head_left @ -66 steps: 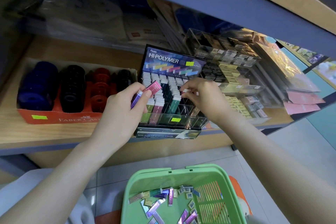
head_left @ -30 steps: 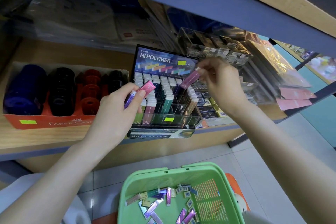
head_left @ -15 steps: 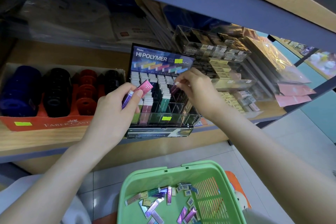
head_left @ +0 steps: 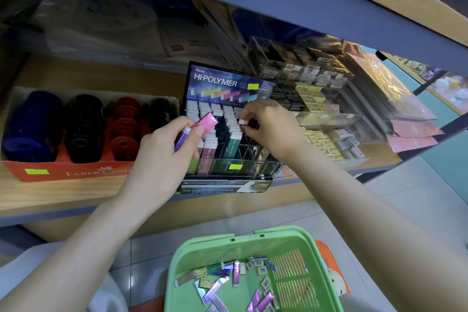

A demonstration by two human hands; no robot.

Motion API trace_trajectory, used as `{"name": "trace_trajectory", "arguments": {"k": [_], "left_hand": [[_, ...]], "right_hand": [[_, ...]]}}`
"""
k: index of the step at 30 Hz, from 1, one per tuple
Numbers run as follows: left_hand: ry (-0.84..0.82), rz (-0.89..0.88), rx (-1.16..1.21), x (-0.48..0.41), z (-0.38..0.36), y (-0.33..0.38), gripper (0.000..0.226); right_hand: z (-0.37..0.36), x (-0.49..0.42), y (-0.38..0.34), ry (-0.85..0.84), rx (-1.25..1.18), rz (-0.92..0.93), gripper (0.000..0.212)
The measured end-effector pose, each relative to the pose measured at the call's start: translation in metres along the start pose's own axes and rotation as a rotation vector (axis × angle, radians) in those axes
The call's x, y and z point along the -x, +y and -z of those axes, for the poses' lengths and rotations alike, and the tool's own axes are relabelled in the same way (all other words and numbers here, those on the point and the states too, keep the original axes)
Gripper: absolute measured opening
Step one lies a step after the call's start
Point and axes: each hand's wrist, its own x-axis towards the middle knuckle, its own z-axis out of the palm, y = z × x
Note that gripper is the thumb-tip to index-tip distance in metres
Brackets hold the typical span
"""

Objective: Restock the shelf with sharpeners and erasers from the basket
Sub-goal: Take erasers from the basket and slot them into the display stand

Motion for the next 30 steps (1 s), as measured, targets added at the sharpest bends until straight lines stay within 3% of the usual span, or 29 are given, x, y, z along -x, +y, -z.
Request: {"name": "trace_trajectory", "arguments": {"k": [3,8,13,15,19,25,30], "left_hand": [[-0.004,0.004,0.031,-0.001,-0.001,0.000,0.024],[-0.134,0.029,0.190,-0.002,-0.003,-0.001,0.018],[-0.240,-0.021,0.281,0.002,-0.004,0.007,0.016],[-0.213,-0.006,0.273,0.002,-0.006,0.005,0.009],[-0.115,0.106,0.375,0.000,-0.008,0.005,0.014],[-0.206,-0.030,0.237,0.007,-0.010,0.014,0.012],[-0.160,0.179,0.442,0.003,-0.009,0.011,0.011]], "right_hand": [[-0.002,0.005,-0.001,0.063,-0.022,0.008,0.023],[0.019,0.021,-0.027,0.272,-0.425,-0.072,0.017],[0.038,0.046,-0.058,-0.008,-0.792,-0.134,0.004],[0.041,0.050,-0.059,-0.037,-0.893,-0.174,0.011],[0.045,0.055,-0.054,-0.129,-0.897,-0.200,0.017],[0.045,0.066,-0.060,-0.174,-0.512,-0.010,0.013],[0.044,0.060,-0.046,-0.067,-0.675,-0.162,0.011]]}}
